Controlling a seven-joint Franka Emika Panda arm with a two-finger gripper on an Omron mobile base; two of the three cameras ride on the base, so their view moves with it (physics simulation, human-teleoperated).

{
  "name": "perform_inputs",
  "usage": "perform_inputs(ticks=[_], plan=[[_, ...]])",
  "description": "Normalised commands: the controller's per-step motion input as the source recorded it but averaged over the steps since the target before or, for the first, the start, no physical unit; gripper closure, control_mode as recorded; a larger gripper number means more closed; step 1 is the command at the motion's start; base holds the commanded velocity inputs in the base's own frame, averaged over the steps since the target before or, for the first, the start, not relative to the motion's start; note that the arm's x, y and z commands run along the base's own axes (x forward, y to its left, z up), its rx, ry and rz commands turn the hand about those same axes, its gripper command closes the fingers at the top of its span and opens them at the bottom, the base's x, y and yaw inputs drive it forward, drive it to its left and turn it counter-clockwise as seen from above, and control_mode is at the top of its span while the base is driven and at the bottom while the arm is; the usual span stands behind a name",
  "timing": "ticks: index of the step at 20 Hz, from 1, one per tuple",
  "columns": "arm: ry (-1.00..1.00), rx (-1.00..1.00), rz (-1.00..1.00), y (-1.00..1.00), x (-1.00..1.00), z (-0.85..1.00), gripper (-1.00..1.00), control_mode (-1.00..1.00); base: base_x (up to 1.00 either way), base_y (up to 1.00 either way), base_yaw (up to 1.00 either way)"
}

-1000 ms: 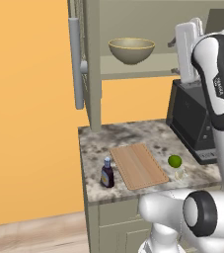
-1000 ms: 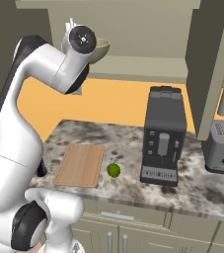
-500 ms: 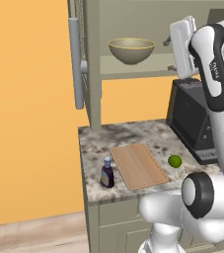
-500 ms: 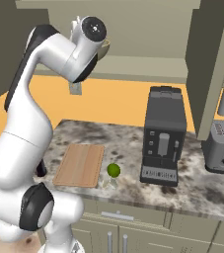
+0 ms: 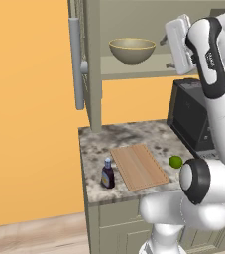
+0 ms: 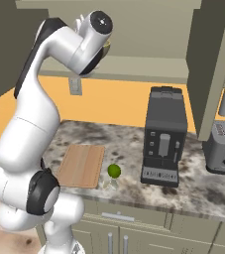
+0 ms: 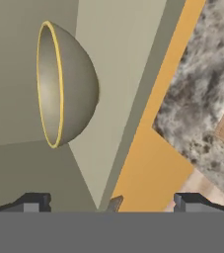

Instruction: Open the cabinet. Place the bowl and condiment on the counter. Then place the lime and garlic on the cutting board.

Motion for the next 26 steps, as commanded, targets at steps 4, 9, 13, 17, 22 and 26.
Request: perform_inputs(ticks=[4, 9, 13, 17, 22, 26], plan=[[0.00, -0.07, 0.03, 0.00, 0.17, -0.12, -1.00, -1.00, 0.00, 0.00, 0.00], [0.00, -0.03, 0.01, 0.00, 0.25, -0.02, -1.00, -1.00, 0.00, 0.00, 0.00], [0.00, -0.01, 0.00, 0.00, 0.34, 0.00, -1.00, -1.00, 0.00, 0.00, 0.00], [0.00, -0.05, 0.00, 0.00, 0.32, -0.04, -1.00, -1.00, 0.00, 0.00, 0.00], [0.00, -0.05, 0.00, 0.00, 0.31, -0.03, -1.00, -1.00, 0.00, 0.00, 0.00], [0.00, -0.04, 0.00, 0.00, 0.34, 0.00, -1.00, -1.00, 0.00, 0.00, 0.00]])
